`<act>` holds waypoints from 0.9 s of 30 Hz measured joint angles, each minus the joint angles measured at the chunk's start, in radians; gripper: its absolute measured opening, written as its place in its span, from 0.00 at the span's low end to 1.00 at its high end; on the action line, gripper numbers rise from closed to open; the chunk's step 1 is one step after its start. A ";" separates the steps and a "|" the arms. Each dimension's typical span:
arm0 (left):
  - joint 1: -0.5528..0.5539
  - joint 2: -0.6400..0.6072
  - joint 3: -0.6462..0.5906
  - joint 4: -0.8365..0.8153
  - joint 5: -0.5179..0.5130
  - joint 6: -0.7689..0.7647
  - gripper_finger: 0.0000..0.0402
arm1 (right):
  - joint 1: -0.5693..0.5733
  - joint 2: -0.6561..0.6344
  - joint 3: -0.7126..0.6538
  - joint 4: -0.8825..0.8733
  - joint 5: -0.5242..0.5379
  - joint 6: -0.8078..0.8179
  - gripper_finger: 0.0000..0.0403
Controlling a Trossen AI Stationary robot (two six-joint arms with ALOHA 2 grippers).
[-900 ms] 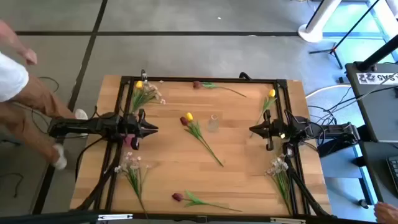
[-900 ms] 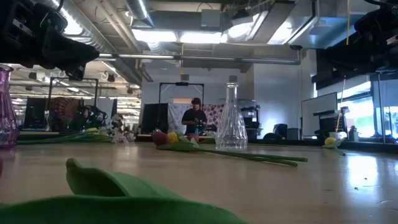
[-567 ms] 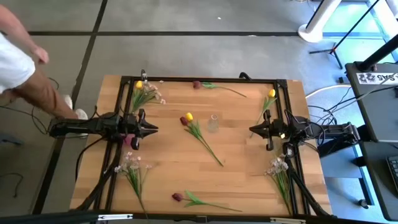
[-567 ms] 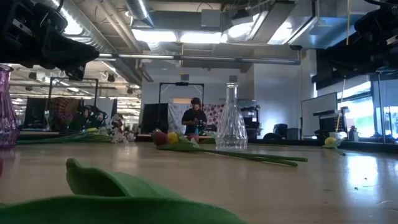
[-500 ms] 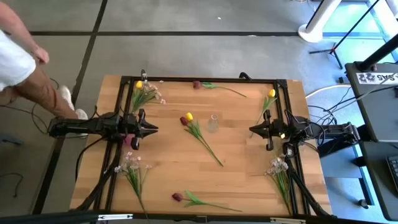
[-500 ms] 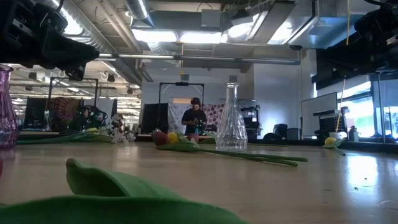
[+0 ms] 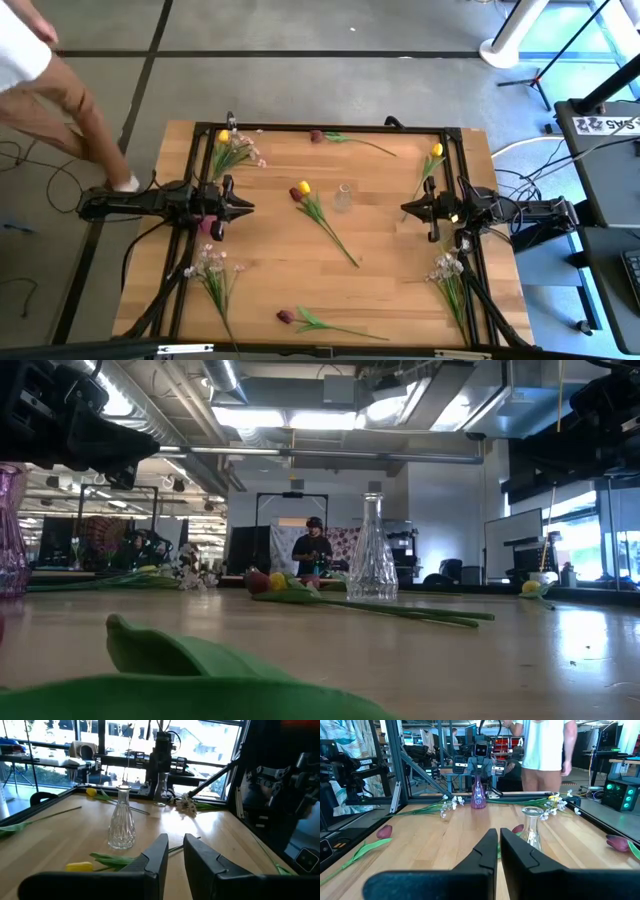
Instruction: Sort flowers into vase by color
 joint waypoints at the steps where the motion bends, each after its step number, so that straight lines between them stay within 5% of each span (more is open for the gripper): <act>1: 0.000 0.000 0.000 0.000 0.000 0.000 0.14 | 0.000 0.000 0.000 0.000 0.000 0.000 0.05; 16: 0.000 0.000 0.000 0.000 0.000 0.000 0.14 | 0.000 0.000 0.000 0.017 0.000 0.011 0.05; 22: 0.000 0.000 0.000 0.000 0.000 0.000 0.14 | 0.000 0.000 0.007 0.067 0.004 0.304 0.05; 27: 0.000 0.000 0.000 0.000 0.000 0.000 0.14 | 0.000 0.024 0.036 0.120 0.207 0.433 0.05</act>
